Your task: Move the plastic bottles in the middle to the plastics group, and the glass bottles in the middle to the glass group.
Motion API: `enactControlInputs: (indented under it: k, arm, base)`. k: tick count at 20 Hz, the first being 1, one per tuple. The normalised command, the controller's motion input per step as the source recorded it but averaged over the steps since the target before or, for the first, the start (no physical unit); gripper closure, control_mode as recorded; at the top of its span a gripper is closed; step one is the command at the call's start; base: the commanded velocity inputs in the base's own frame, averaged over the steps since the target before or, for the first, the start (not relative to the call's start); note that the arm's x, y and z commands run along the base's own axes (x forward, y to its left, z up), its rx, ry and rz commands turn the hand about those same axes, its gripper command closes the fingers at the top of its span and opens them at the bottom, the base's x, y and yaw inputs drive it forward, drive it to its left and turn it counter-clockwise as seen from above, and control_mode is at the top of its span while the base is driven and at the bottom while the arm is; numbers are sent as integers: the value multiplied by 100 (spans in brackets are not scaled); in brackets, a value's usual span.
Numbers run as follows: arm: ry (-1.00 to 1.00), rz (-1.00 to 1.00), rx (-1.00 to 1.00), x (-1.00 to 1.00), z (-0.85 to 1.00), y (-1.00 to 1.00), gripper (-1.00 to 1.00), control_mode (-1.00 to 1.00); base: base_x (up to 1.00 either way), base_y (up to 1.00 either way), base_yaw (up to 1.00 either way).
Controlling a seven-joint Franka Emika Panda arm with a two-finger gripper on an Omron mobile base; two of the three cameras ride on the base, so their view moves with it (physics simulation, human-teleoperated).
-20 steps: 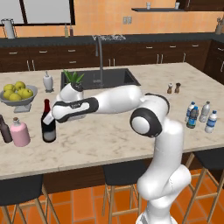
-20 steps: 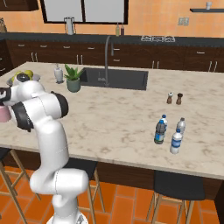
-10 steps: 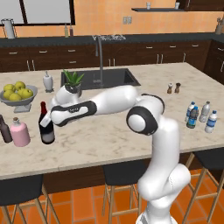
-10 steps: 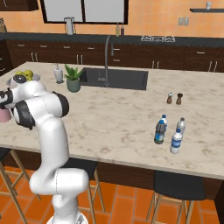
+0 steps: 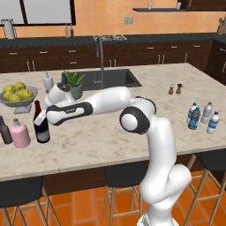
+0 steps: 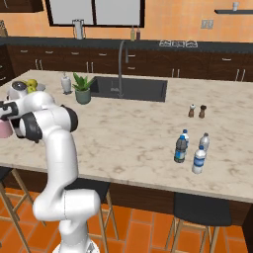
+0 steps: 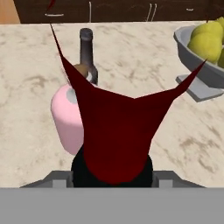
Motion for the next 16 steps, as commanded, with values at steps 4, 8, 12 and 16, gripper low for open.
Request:
enactControlInputs:
  k: [4,8,12,16]
  arm:
    - [0,0,0,0,0,11,100,-100]
    - [0,0,0,0,0,1,100,-100]
    - [-1,0,3,0,0,0,100,-100]
    - [0,0,0,0,-31,0,100,-100]
  base:
    - [0,0,0]
    - [0,0,0]
    - [0,0,0]
    - [0,0,0]
